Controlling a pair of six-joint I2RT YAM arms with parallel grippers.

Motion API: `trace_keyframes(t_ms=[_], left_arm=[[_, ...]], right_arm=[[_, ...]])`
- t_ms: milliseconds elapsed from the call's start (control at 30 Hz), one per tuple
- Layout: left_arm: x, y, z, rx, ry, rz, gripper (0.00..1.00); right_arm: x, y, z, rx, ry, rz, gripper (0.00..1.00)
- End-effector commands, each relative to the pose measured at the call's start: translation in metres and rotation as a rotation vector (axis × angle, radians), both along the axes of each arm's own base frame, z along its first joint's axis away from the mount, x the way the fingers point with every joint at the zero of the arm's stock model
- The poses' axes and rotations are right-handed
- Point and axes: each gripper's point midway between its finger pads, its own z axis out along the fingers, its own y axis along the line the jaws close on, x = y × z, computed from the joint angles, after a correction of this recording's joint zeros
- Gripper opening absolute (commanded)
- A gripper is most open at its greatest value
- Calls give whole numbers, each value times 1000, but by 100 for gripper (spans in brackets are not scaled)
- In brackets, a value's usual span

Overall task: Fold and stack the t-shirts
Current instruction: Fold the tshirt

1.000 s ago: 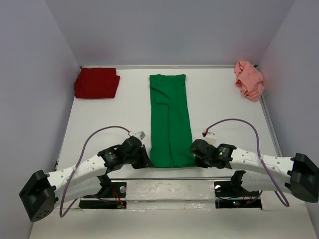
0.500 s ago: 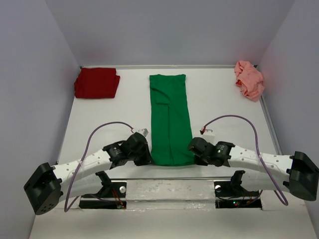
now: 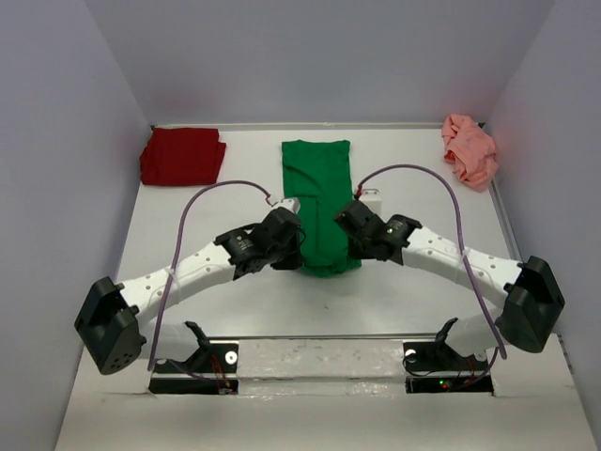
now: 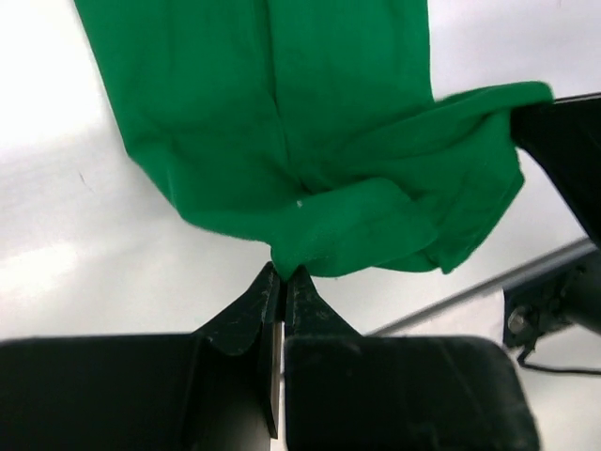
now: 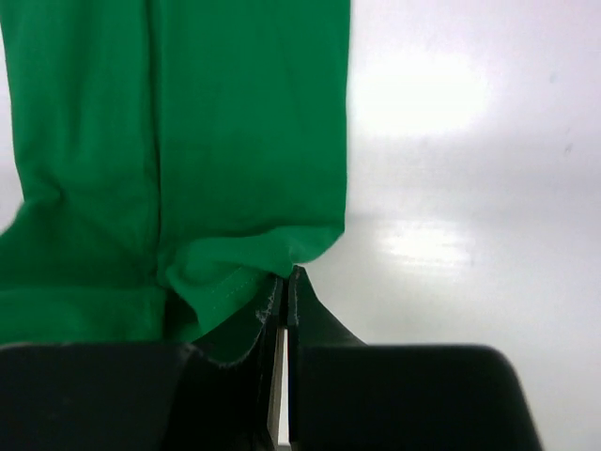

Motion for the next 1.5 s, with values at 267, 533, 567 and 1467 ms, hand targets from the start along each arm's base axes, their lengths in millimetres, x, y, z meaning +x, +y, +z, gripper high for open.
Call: trace_keyframes(t_ms=[267, 533, 567, 1467], left_arm=[[111, 16, 18, 74, -57, 12, 0], [179, 11, 19, 101, -35, -16, 0], [187, 6, 15, 98, -28, -26, 0], [213, 9, -28, 83, 68, -31, 0]], right_arm=[[122, -1, 45, 6, -49, 110, 0], [168, 5, 27, 19, 43, 168, 0], [175, 4, 30, 27, 42, 176, 0], [223, -7, -30, 15, 154, 168, 0]])
